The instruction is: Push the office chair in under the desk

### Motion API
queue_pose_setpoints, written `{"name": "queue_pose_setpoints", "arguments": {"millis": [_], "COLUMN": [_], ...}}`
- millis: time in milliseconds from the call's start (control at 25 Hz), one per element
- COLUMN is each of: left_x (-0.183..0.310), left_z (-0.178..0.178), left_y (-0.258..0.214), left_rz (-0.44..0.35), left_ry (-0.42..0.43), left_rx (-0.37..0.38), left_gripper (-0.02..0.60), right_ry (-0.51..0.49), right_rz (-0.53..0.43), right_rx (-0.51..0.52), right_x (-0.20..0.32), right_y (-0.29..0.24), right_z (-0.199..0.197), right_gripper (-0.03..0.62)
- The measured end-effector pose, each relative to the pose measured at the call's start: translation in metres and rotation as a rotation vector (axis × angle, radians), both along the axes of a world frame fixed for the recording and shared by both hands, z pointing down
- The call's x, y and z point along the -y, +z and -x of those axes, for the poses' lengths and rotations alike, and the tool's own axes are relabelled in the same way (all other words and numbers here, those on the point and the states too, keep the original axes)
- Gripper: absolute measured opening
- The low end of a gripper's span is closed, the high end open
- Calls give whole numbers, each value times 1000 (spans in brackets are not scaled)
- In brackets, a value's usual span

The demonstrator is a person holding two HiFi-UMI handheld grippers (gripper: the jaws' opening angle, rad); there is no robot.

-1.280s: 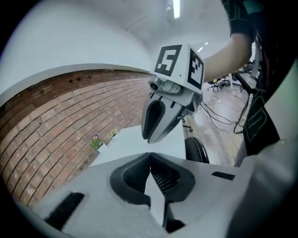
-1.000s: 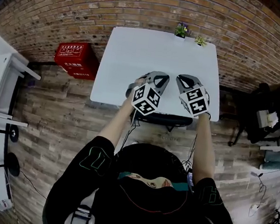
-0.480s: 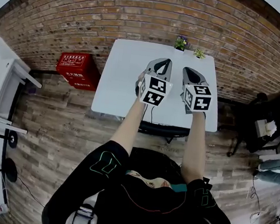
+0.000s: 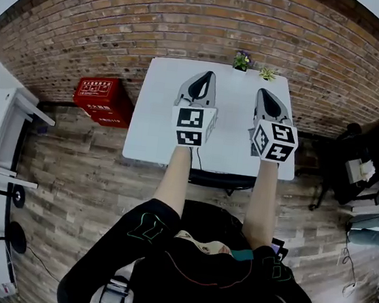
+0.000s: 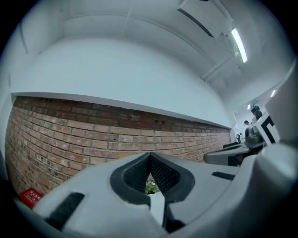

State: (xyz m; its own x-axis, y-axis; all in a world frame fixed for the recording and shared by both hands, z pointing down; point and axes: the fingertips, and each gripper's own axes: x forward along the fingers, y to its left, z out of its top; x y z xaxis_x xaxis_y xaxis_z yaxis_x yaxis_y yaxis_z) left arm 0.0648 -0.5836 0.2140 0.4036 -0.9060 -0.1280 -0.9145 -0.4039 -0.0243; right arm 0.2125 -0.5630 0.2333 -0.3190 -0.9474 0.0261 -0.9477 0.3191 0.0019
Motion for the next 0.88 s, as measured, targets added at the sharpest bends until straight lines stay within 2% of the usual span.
{"name": "queue_pose_setpoints", "arguments": {"millis": [120, 280, 520, 880], "left_x": [1, 1, 5, 6], "left_z": [11, 16, 19, 24], "left_y": [3, 14, 30, 32], "left_rz": [9, 28, 50, 47], "left_ry": [-26, -20, -41, -35], "left_rx": [10, 0, 79, 67], "left_gripper": [6, 8, 8, 8], "right_ry": [5, 14, 32, 2], "right_rz": [-39, -11, 19, 21], "right_rx": [4, -25, -40, -66], "right_x": [-4, -1, 8, 14], "right_y": [-5, 7, 15, 20], "right_z": [3, 5, 7, 22], "right_gripper": [3, 3, 3, 3]}}
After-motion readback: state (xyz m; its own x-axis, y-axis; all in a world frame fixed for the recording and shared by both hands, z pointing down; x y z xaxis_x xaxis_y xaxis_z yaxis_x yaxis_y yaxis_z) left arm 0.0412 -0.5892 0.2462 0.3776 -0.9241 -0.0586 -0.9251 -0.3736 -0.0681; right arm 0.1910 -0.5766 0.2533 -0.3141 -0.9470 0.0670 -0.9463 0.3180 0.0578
